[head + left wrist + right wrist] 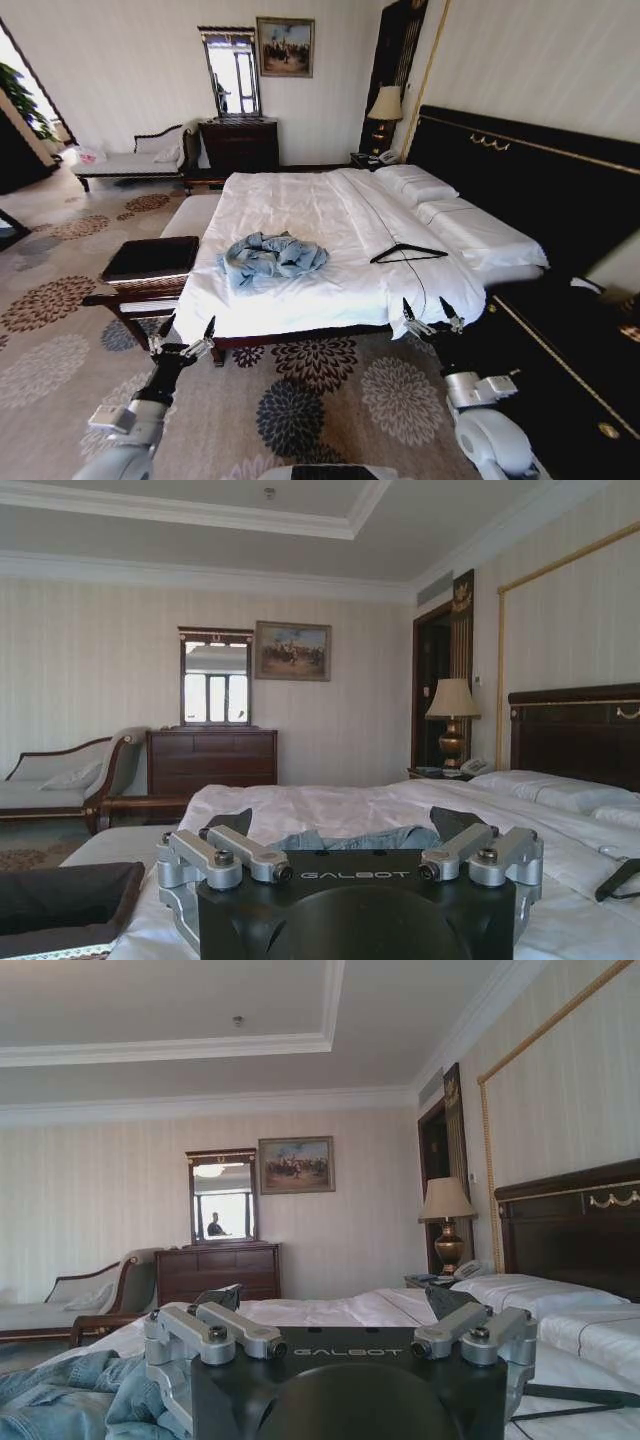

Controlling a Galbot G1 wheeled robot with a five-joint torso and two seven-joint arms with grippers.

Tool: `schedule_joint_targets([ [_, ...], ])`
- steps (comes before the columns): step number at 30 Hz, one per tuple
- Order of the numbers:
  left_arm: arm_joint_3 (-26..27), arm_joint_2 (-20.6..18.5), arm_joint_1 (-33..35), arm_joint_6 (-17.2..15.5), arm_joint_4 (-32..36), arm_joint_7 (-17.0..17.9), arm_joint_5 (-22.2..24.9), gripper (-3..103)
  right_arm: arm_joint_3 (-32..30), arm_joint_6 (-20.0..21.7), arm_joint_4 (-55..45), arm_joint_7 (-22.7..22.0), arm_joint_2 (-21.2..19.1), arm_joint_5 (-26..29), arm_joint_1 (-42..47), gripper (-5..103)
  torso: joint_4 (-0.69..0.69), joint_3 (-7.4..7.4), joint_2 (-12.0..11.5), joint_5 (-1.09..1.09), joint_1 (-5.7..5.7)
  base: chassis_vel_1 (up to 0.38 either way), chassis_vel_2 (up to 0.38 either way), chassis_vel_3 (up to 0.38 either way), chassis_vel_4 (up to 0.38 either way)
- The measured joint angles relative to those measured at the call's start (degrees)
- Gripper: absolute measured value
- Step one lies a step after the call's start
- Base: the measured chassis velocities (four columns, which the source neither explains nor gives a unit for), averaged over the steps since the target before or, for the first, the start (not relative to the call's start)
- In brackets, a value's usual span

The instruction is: Pick up the clothes from the bed and hang them on the clothes hanger.

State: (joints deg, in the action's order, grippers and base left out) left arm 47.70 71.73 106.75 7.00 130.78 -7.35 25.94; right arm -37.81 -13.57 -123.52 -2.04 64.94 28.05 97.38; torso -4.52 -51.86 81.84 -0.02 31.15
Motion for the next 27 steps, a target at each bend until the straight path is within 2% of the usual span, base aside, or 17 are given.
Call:
schedule_joint_targets([
  [12, -0.1, 0.8, 0.8, -0.4, 0.9, -0.4, 0.1, 100, 0.7, -2.2, 6.0, 1.6, -1.0, 0.4, -4.6, 100, 0.01, 0.00, 0.0, 0.02, 0.00, 0.000, 0.000, 0.000, 0.000],
  [27, -0.2, 3.8, 0.7, -0.5, 1.5, 0.6, -0.5, 100, 1.1, -2.1, 5.5, 0.4, -0.4, 0.1, -5.0, 100, 0.01, 0.00, 0.0, 0.01, 0.00, 0.000, 0.000, 0.000, 0.000],
])
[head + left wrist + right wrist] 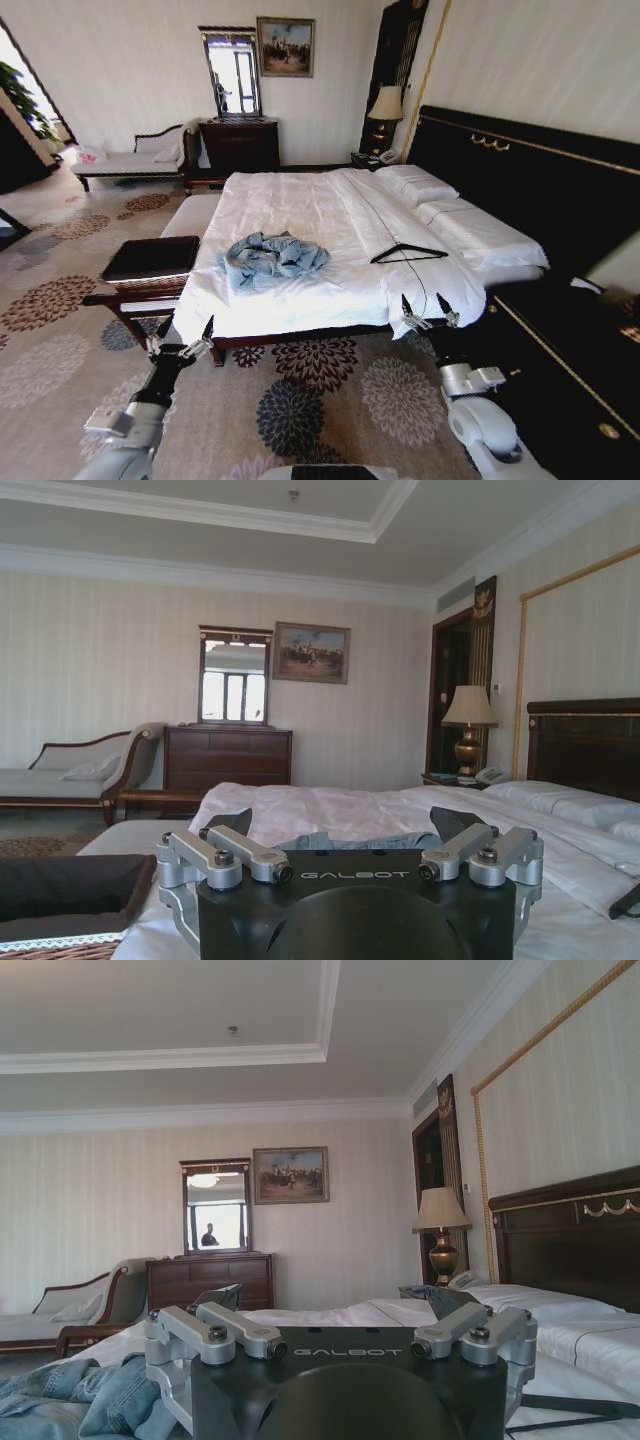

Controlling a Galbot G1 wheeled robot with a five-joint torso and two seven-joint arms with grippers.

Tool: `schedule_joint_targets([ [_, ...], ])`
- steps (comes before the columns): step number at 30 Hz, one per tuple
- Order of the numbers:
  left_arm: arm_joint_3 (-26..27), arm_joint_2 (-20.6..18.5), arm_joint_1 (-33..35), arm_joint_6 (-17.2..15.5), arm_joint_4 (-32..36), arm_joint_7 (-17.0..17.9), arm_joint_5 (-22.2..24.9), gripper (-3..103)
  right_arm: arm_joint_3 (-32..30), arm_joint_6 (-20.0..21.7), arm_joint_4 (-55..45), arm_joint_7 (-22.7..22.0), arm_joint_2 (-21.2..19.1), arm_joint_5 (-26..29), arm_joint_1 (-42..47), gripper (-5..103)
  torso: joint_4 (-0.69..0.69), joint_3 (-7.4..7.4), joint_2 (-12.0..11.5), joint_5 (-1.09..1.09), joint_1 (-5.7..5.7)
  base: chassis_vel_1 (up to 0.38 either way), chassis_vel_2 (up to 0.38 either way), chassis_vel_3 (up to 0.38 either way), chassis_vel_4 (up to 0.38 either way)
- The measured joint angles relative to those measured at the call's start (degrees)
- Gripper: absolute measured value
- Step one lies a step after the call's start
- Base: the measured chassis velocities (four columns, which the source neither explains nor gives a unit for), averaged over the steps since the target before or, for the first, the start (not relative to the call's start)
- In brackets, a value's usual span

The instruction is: Pick up the clothes from the bed and hang them on the clothes hanger.

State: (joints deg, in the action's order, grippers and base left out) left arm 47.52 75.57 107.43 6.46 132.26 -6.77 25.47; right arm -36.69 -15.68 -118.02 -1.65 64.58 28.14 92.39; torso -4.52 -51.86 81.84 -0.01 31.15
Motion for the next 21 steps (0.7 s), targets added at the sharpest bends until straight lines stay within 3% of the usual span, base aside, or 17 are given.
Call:
schedule_joint_targets([
  [21, -0.1, -0.5, -0.7, -0.5, -0.5, 0.1, -0.1, 100, 0.4, -0.3, 0.6, 0.9, 1.3, -0.6, 0.2, 100, 0.00, 0.00, 0.0, 0.01, -0.01, 0.000, 0.000, 0.000, 0.000],
])
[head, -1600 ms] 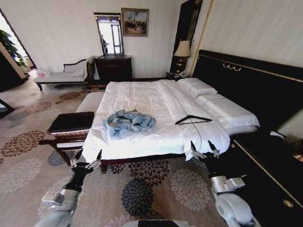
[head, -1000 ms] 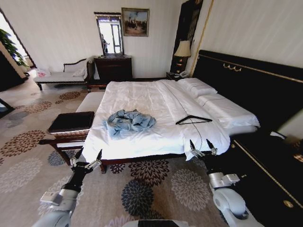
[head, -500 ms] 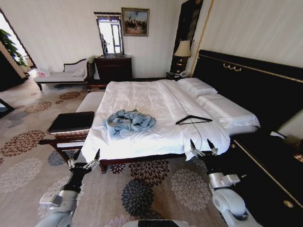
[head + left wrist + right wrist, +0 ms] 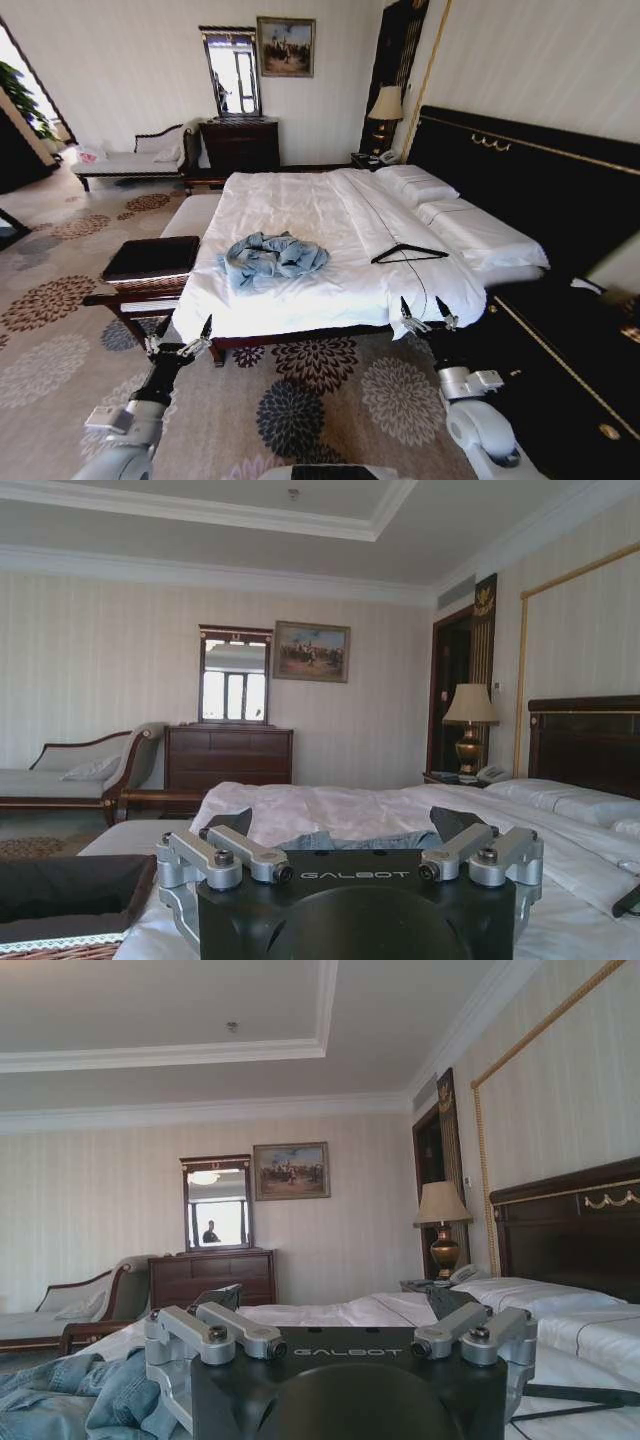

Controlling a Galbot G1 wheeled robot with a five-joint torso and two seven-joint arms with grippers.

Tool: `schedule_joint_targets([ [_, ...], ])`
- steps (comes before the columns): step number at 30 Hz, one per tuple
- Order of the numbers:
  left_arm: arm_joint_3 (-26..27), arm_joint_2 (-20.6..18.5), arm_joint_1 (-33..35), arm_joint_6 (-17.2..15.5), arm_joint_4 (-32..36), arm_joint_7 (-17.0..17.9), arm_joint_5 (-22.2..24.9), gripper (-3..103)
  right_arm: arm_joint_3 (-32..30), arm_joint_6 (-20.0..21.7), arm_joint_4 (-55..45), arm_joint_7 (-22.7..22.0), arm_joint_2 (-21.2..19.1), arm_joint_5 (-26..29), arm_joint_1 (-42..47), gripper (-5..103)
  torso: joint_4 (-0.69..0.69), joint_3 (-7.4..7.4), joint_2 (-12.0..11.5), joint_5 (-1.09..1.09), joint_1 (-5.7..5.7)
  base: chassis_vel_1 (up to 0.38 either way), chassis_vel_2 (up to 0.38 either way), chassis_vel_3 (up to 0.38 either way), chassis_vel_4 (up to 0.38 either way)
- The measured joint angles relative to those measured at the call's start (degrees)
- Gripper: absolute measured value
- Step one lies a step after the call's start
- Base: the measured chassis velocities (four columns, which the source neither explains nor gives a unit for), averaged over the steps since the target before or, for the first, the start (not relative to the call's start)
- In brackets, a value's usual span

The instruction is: Pick up the clothes from the bed and hang them on the clothes hanger.

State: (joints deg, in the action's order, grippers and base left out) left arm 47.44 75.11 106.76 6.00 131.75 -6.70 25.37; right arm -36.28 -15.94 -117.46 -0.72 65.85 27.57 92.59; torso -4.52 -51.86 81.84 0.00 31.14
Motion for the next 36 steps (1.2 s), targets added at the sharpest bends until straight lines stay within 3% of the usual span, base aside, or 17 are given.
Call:
schedule_joint_targets([
  [36, -0.1, 0.2, -0.9, 0.2, -1.3, -0.1, 0.0, 100, 0.6, -0.9, 0.9, 1.3, 1.0, -0.9, -0.1, 100, 0.00, 0.00, 0.0, 0.00, 0.00, -0.080, 0.085, 0.081, -0.087],
])
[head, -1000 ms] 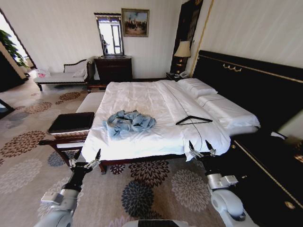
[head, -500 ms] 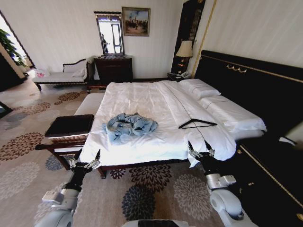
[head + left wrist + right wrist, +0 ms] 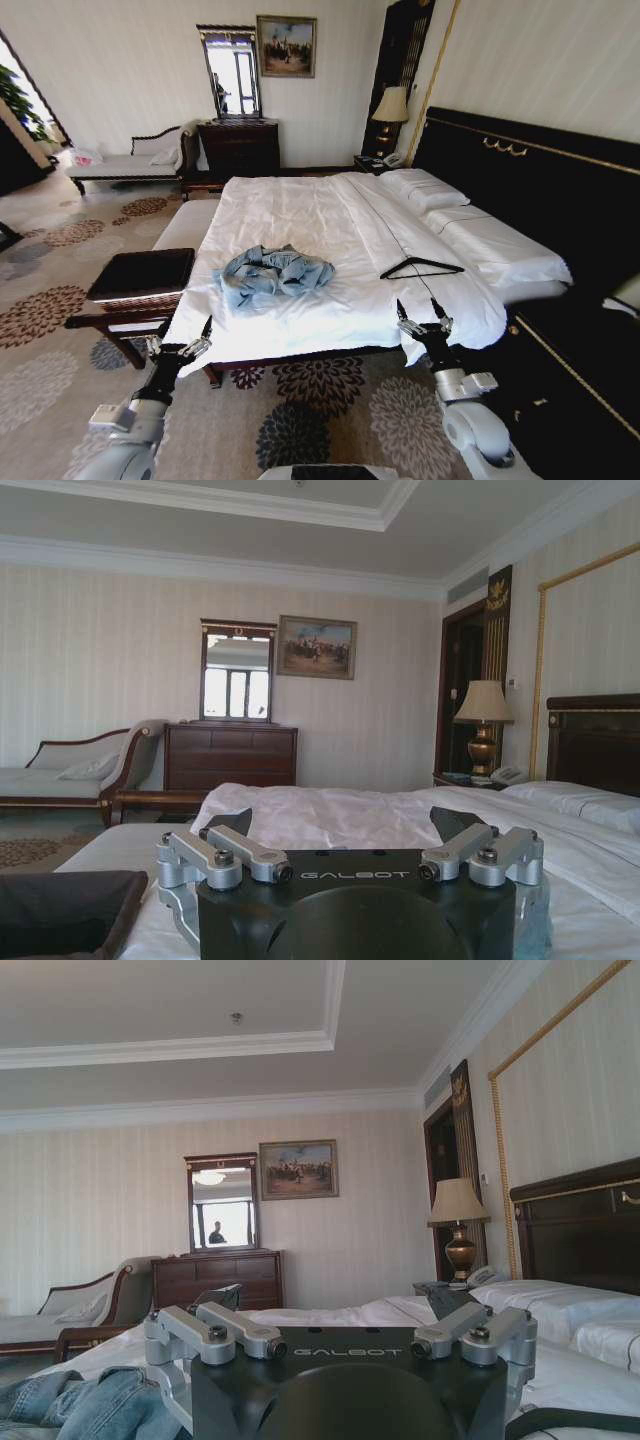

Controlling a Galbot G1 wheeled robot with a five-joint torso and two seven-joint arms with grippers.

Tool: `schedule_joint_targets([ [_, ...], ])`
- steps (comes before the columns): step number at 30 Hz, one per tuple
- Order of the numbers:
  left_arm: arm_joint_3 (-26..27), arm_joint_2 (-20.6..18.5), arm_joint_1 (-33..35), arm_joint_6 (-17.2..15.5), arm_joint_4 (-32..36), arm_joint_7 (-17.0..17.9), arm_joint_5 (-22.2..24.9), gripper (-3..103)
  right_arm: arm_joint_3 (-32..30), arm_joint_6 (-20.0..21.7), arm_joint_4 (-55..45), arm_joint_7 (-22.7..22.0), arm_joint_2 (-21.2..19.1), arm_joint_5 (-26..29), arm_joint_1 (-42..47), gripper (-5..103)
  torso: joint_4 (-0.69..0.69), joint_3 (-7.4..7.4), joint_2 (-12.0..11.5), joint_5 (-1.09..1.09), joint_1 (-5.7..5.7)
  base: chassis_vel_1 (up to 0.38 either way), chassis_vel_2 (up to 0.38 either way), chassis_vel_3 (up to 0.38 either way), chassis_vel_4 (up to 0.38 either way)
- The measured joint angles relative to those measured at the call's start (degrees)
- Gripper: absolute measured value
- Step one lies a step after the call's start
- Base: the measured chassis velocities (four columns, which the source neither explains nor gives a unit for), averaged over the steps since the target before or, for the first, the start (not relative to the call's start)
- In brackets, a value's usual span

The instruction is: Pick up the clothes from the bed and hang them on the clothes hanger.

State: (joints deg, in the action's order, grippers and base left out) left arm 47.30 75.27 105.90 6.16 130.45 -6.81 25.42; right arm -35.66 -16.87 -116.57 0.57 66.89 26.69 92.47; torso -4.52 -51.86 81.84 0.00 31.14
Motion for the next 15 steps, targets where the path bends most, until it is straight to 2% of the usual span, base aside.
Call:
schedule_joint_targets([
  [15, 0.0, 0.0, 0.2, 0.2, -0.2, -0.1, 0.0, 100, 0.2, -0.4, -0.2, 0.3, 0.5, -0.5, 0.5, 100, 0.00, 0.00, 0.0, 0.00, 0.00, -0.107, 0.104, 0.101, -0.107],
])
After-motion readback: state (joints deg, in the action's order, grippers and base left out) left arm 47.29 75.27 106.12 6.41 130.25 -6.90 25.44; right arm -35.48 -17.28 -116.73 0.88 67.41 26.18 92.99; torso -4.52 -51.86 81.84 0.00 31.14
